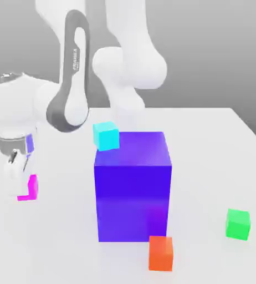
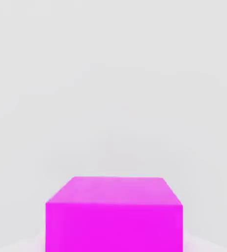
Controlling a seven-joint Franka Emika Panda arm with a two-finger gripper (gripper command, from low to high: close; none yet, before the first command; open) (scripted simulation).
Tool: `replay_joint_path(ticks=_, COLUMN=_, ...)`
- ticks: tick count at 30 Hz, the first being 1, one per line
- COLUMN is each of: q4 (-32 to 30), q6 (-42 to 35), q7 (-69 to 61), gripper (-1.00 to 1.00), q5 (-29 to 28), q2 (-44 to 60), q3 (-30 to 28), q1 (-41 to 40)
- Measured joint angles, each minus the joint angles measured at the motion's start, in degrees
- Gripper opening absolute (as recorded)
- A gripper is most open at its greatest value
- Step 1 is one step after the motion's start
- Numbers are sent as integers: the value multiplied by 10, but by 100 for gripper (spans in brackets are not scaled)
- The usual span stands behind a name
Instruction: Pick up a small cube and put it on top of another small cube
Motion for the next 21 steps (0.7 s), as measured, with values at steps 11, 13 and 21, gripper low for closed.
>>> replay_joint_path(ticks=11, q4=112, q6=-91, q7=-86, gripper=-100, q5=-136, q2=25, q3=113, q1=128)
replay_joint_path(ticks=13, q4=116, q6=-101, q7=-41, gripper=-100, q5=-134, q2=20, q3=142, q1=163)
replay_joint_path(ticks=21, q4=132, q6=-141, q7=166, gripper=-100, q5=-112, q2=0, q3=254, q1=342)
